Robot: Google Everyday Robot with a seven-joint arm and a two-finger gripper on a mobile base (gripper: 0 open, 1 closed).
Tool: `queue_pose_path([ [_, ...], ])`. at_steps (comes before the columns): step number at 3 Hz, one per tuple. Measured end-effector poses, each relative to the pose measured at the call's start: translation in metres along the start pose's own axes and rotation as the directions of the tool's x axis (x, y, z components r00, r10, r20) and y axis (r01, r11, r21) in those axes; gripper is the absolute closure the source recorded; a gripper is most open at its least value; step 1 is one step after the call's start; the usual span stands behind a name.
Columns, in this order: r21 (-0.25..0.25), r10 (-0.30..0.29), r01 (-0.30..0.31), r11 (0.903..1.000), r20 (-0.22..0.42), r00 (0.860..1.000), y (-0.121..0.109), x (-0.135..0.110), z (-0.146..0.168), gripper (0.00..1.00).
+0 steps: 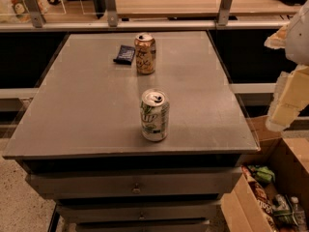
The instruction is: Move 7up can near orange can
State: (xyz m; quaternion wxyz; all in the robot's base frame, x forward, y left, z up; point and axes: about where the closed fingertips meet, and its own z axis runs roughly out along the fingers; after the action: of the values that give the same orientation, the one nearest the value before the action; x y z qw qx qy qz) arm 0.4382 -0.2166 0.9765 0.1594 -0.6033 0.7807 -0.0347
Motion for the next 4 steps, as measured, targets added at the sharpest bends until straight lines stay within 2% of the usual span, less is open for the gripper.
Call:
queue_pose_path([
  [1, 0.000, 0.000, 0.000, 1.0000, 0.000, 1.000, 0.000, 0.000, 0.000, 0.00],
  [2, -0.022, 0.020, -0.018, 0.9996, 0.059, 0.998, 0.000, -0.001, 0.002, 0.00],
  [3, -0.087, 0.059, -0.043, 0.9953, 0.193, 0.979, 0.002, -0.007, 0.021, 0.00],
  [4, -0.133, 0.089, -0.044, 0.9901, 0.356, 0.930, 0.018, -0.040, 0.034, 0.00],
])
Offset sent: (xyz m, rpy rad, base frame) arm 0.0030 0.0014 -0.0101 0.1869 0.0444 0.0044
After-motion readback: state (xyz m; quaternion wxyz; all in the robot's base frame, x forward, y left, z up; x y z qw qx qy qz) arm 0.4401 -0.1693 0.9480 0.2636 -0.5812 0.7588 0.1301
